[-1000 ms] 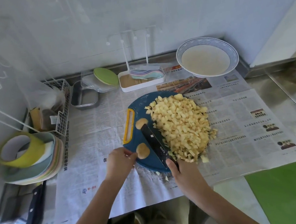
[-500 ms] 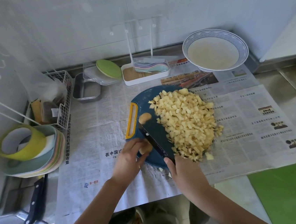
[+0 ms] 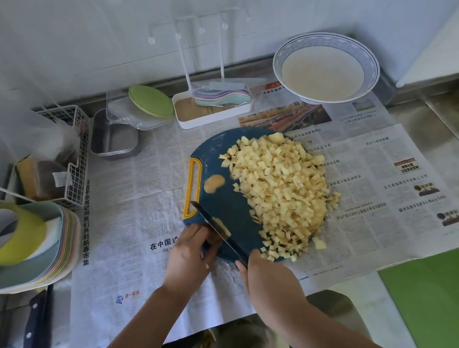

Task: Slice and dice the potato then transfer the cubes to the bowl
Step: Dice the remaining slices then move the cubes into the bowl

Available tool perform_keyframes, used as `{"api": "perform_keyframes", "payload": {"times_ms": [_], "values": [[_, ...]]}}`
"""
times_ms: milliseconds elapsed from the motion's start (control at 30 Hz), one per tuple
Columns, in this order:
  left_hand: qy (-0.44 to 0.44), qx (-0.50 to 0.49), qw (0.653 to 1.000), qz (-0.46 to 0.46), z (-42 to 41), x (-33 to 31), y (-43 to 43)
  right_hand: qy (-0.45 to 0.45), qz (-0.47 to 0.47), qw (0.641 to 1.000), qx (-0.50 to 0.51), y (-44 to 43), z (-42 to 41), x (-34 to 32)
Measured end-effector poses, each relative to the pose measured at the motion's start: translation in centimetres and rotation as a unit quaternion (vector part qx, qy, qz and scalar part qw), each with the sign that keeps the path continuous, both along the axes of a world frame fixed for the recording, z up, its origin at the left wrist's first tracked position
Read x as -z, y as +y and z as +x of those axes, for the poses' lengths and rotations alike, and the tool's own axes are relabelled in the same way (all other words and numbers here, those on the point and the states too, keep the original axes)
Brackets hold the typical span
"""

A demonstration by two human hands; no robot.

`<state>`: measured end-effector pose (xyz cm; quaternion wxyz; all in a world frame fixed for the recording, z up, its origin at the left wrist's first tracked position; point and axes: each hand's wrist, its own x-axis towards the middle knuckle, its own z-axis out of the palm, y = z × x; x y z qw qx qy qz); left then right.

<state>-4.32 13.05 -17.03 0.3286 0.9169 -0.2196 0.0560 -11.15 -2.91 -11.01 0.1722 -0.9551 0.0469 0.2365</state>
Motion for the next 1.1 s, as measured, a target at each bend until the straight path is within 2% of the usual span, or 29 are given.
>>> {"api": "perform_keyframes", "payload": {"times_ms": [167, 300, 400, 567, 733, 967, 1100], "values": [[-0.002, 0.000, 1.000, -0.009, -0.2, 0.4, -0.1, -0.023, 0.018, 1.000, 0.011, 0.1, 0.9, 0.7], [-0.036, -0.013, 0.999, -0.033, -0.7, 0.5, -0.1, -0.004, 0.131, 0.988, 0.075, -1.1, 1.2, 1.6], [-0.042, -0.019, 0.998, -0.036, -0.9, 0.7, -0.2, -0.011, 0.173, 0.980, 0.096, -1.5, 1.0, 1.9], [-0.048, -0.021, 0.998, -0.034, -1.0, 1.3, -0.3, -0.057, 0.101, 0.993, 0.034, -2.1, 0.0, 1.5], [-0.046, -0.019, 0.999, -0.017, -1.1, 1.6, -0.3, -0.063, 0.058, 0.996, -0.012, -2.5, -0.5, 0.4], [-0.049, -0.018, 0.998, -0.024, -1.0, 1.5, -0.3, -0.042, 0.081, 0.996, -0.010, -2.0, -1.0, 0.4], [-0.054, -0.023, 0.998, -0.016, -0.8, 1.4, -0.4, -0.026, 0.046, 0.998, -0.014, -1.5, -0.2, 0.5]]}}
